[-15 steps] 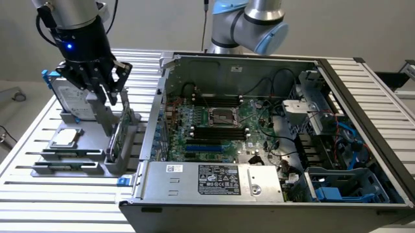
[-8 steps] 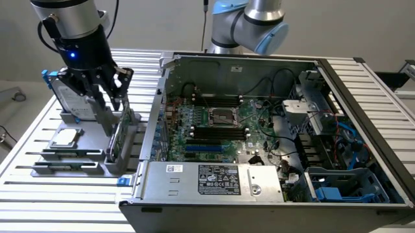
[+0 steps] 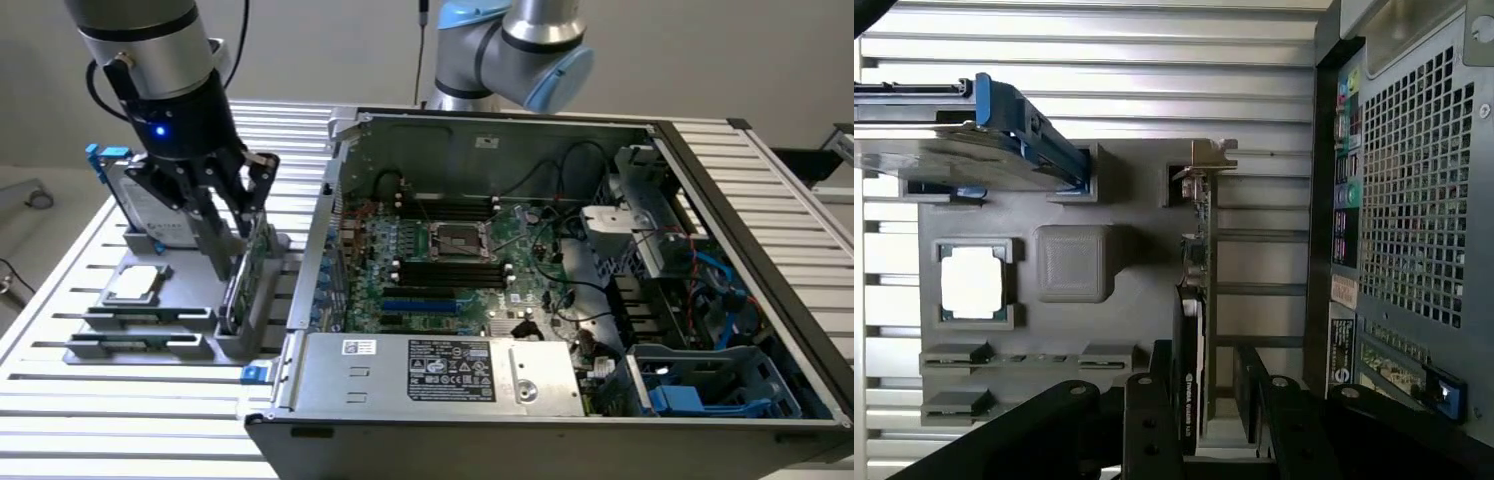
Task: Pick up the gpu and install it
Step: 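Pick up the gpu and move the gpu toward the slot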
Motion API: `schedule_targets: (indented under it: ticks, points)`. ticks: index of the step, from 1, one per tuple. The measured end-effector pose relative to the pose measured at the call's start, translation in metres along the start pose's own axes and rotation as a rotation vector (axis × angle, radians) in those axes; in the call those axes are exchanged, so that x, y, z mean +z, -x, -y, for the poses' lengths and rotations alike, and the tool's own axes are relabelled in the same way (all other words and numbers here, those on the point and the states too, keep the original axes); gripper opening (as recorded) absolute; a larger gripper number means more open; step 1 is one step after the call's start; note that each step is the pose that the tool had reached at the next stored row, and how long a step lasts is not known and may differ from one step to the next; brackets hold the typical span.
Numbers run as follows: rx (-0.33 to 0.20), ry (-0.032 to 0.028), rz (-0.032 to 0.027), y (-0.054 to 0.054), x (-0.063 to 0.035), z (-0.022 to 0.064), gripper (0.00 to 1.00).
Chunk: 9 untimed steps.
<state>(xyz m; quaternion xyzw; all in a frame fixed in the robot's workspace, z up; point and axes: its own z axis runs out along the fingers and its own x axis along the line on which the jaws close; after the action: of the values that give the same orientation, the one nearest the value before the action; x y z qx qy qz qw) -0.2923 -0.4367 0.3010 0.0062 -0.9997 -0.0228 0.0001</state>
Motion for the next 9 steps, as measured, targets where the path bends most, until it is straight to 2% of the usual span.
schedule_targets:
  ticks: [9]
  points:
    - [-0.014, 0.0000, -0.0006, 0.001, 0.0163, 0.0008, 0.38]
